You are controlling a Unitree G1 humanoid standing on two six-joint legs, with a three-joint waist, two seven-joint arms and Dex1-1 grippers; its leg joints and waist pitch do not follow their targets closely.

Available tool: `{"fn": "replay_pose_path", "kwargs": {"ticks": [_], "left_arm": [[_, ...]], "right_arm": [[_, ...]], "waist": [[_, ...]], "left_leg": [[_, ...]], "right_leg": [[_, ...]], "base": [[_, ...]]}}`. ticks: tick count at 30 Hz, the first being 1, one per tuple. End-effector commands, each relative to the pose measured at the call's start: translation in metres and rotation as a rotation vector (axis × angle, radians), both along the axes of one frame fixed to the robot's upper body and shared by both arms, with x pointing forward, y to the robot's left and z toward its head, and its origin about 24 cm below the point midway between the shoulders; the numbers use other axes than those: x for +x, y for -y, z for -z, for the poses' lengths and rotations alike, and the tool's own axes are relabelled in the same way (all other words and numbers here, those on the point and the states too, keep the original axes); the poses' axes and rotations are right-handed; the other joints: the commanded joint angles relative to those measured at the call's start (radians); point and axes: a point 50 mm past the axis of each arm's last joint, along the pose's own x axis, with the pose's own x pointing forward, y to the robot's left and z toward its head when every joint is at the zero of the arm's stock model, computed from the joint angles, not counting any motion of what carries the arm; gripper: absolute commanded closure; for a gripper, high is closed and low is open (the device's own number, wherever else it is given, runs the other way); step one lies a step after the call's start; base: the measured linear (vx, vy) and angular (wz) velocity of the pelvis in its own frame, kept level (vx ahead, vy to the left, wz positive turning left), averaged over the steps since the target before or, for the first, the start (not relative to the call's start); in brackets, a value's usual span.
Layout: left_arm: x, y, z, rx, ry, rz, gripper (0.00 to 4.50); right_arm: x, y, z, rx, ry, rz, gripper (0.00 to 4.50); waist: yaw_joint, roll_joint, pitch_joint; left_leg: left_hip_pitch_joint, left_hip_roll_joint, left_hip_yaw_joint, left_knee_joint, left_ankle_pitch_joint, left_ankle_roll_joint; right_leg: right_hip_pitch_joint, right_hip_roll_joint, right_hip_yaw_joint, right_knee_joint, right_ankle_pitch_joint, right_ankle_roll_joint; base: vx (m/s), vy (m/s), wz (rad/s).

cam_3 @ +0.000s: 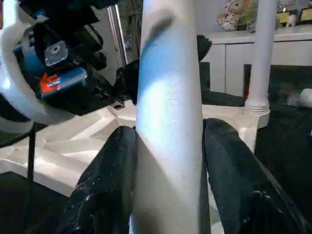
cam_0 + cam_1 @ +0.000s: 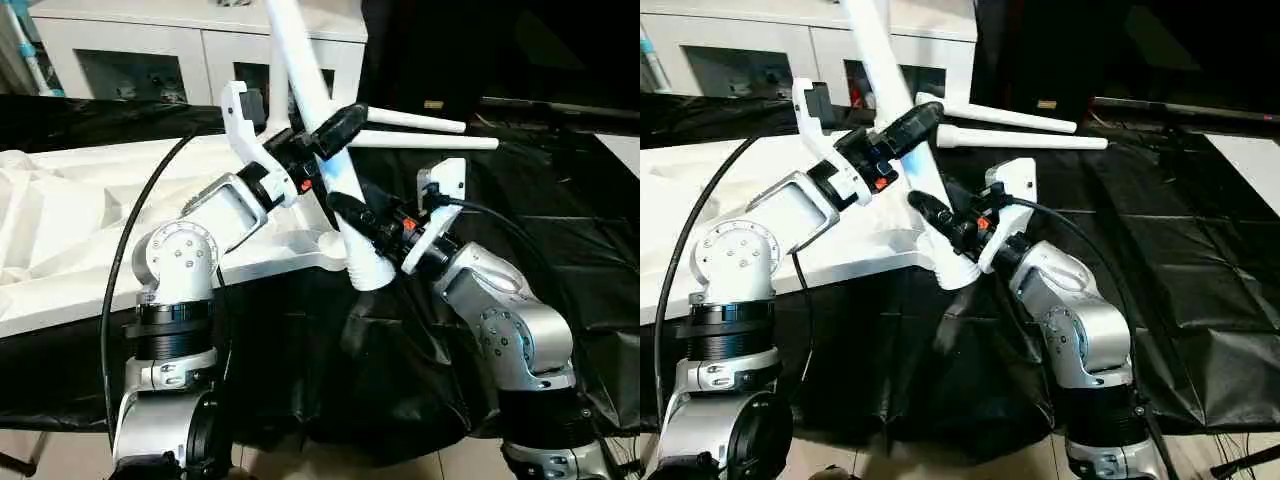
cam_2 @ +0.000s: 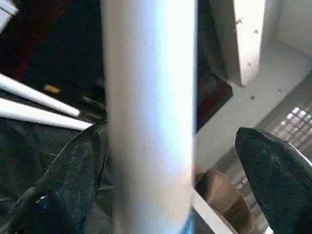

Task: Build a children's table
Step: Rotate table base

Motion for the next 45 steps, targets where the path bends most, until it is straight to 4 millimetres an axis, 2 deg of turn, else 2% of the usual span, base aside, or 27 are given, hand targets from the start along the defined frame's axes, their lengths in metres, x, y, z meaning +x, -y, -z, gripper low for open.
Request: {"fn": "replay_pose_path", "kwargs": {"ticks": [1,2,8,20,22,23,25,27,28,31,33,36,37,38,40,41,42,43,44,45], "left_arm": [[0.004,-0.004,-0.005,-0.009,-0.006,-0.026,0.0],[0.006,-0.007,-0.007,-0.012,-0.002,-0.04,0.26],[0.01,-0.015,-0.01,0.018,0.001,-0.083,0.66],[0.008,-0.011,-0.01,0.02,0.005,-0.039,1.69],[0.009,-0.012,-0.012,0.022,0.014,-0.044,1.75],[0.01,-0.014,-0.013,0.028,0.02,-0.049,1.87],[0.011,-0.016,-0.016,0.039,0.033,-0.051,2.05],[0.014,-0.02,-0.021,0.066,0.057,-0.057,2.13],[0.014,-0.021,-0.021,0.069,0.061,-0.056,2.3],[0.015,-0.025,-0.028,0.077,0.08,-0.058,2.49],[0.017,-0.027,-0.034,0.079,0.099,-0.054,2.81],[0.018,-0.027,-0.035,0.067,0.095,-0.049,2.94],[0.018,-0.025,-0.032,0.074,0.084,-0.047,3.02],[0.018,-0.024,-0.029,0.083,0.079,-0.047,3.15],[0.017,-0.02,-0.018,0.131,0.066,-0.053,3.32],[0.017,-0.02,-0.018,0.131,0.066,-0.053,3.33],[0.015,-0.017,-0.01,0.208,0.072,-0.055,3.39],[0.014,-0.017,-0.007,0.242,0.079,-0.055,3.54],[0.014,-0.016,-0.006,0.26,0.084,-0.052,3.67],[0.012,-0.016,-0.001,0.348,0.11,-0.046,3.75]], "right_arm": [[-0.003,0.001,-0.001,-0.005,0.029,-0.007,2.75],[-0.003,0.0,-0.001,-0.009,0.03,-0.008,2.75],[-0.001,-0.001,0.0,-0.01,0.026,-0.004,2.75],[-0.001,-0.001,0.0,-0.014,0.028,0.0,2.75],[0.0,-0.001,0.0,-0.024,0.037,0.011,2.75],[0.001,0.0,0.0,-0.034,0.045,0.016,2.4],[0.001,0.0,0.0,-0.036,0.041,0.015,2.05],[0.001,0.0,0.0,-0.024,0.02,-0.004,1.98],[0.001,0.001,0.0,-0.026,0.019,-0.01,1.69],[0.001,0.002,0.0,-0.038,0.007,-0.036,1.58],[0.0,0.004,0.0,-0.045,-0.006,-0.07,1.26],[0.001,0.004,0.0,-0.048,-0.013,-0.076,1.08],[0.003,0.005,0.003,-0.06,-0.026,-0.059,0.96],[0.005,0.006,0.004,-0.069,-0.033,-0.048,0.86],[0.007,0.007,0.009,-0.095,-0.05,-0.02,0.76],[0.007,0.007,0.009,-0.095,-0.05,-0.02,0.72],[0.008,0.008,0.013,-0.121,-0.068,-0.001,0.63],[0.009,0.008,0.015,-0.133,-0.079,0.012,0.49],[0.01,0.009,0.016,-0.144,-0.087,0.023,0.38],[0.013,0.014,0.022,-0.188,-0.107,0.079,0.32]], "waist": [[0.002,0.009,-0.07],[0.003,0.009,-0.07],[0.005,0.011,-0.07],[0.009,0.013,-0.07],[0.009,0.013,-0.07],[0.009,0.014,-0.07],[0.009,0.014,-0.07],[0.007,0.013,-0.07],[0.007,0.015,-0.07],[0.008,0.014,-0.071],[0.008,0.012,-0.07],[0.01,0.012,-0.07],[0.009,0.008,-0.07],[0.009,0.01,-0.07],[0.009,0.006,-0.07],[0.01,0.007,-0.071],[0.009,0.003,-0.071],[0.009,0.006,-0.07],[0.009,0.004,-0.072],[0.009,0.006,-0.072]], "left_leg": [[0.009,0.005,0.0,-0.064,-0.182,-0.004],[0.009,0.006,-0.001,-0.064,-0.184,-0.005],[0.01,0.007,-0.002,-0.065,-0.182,-0.009],[0.01,0.007,-0.002,-0.065,-0.185,-0.013],[0.01,0.007,-0.002,-0.066,-0.183,-0.013],[0.01,0.006,-0.002,-0.066,-0.184,-0.014],[0.011,0.006,-0.002,-0.066,-0.189,-0.017],[0.012,0.006,-0.002,-0.067,-0.193,-0.016],[0.013,0.007,-0.003,-0.068,-0.194,-0.018],[0.012,0.007,-0.003,-0.066,-0.181,-0.018],[0.012,0.005,-0.001,-0.065,-0.175,-0.014],[0.011,0.006,-0.001,-0.064,-0.173,-0.015],[0.011,0.007,0.0,-0.064,-0.173,-0.014],[0.011,0.007,-0.001,-0.065,-0.175,-0.016],[0.009,0.007,0.001,-0.064,-0.169,-0.018],[0.01,0.008,-0.001,-0.065,-0.165,-0.018],[0.01,0.008,0.0,-0.065,-0.165,-0.016],[0.009,0.009,-0.001,-0.066,-0.159,-0.015],[0.01,0.009,0.001,-0.065,-0.152,-0.016],[0.01,0.009,0.0,-0.065,-0.152,-0.017]], "right_leg": [[0.059,-0.054,0.036,-0.079,-0.148,-0.131],[0.059,-0.056,0.036,-0.079,-0.156,-0.128],[0.057,-0.056,0.036,-0.077,-0.147,-0.127],[0.058,-0.056,0.036,-0.076,-0.134,-0.134],[0.059,-0.056,0.036,-0.075,-0.129,-0.135],[0.058,-0.056,0.036,-0.076,-0.134,-0.133],[0.058,-0.056,0.036,-0.078,-0.147,-0.129],[0.057,-0.054,0.036,-0.078,-0.152,-0.123],[0.057,-0.055,0.036,-0.077,-0.154,-0.121],[0.059,-0.055,0.036,-0.073,-0.123,-0.131],[0.059,-0.054,0.036,-0.073,-0.119,-0.135],[0.061,-0.056,0.037,-0.073,-0.115,-0.145],[0.06,-0.057,0.037,-0.074,-0.12,-0.146],[0.06,-0.058,0.036,-0.073,-0.131,-0.15],[0.06,-0.058,0.037,-0.074,-0.134,-0.148],[0.061,-0.059,0.036,-0.074,-0.134,-0.146],[0.061,-0.059,0.037,-0.074,-0.133,-0.142],[0.06,-0.058,0.037,-0.074,-0.137,-0.135],[0.061,-0.058,0.038,-0.072,-0.128,-0.132],[0.06,-0.059,0.038,-0.073,-0.128,-0.132]], "base": [[0.0,0.0,0.0],[0.0,0.0,0.0],[0.0,0.0,0.0],[0.0,0.0,0.0],[0.0,0.0,0.0],[0.0,0.0,0.0],[0.0,0.0,0.0],[0.0,0.0,0.0],[0.0,0.0,0.0],[0.0,0.0,0.0],[0.0,0.0,0.0],[0.0,0.0,0.0],[0.0,0.0,0.0],[0.0,0.0,0.0],[0.0,0.0,0.0],[0.0,0.0,0.0],[0.0,0.0,0.0],[0.0,0.0,0.0],[0.0,0.0,0.0],[0.0,0.0,0.0]]}}
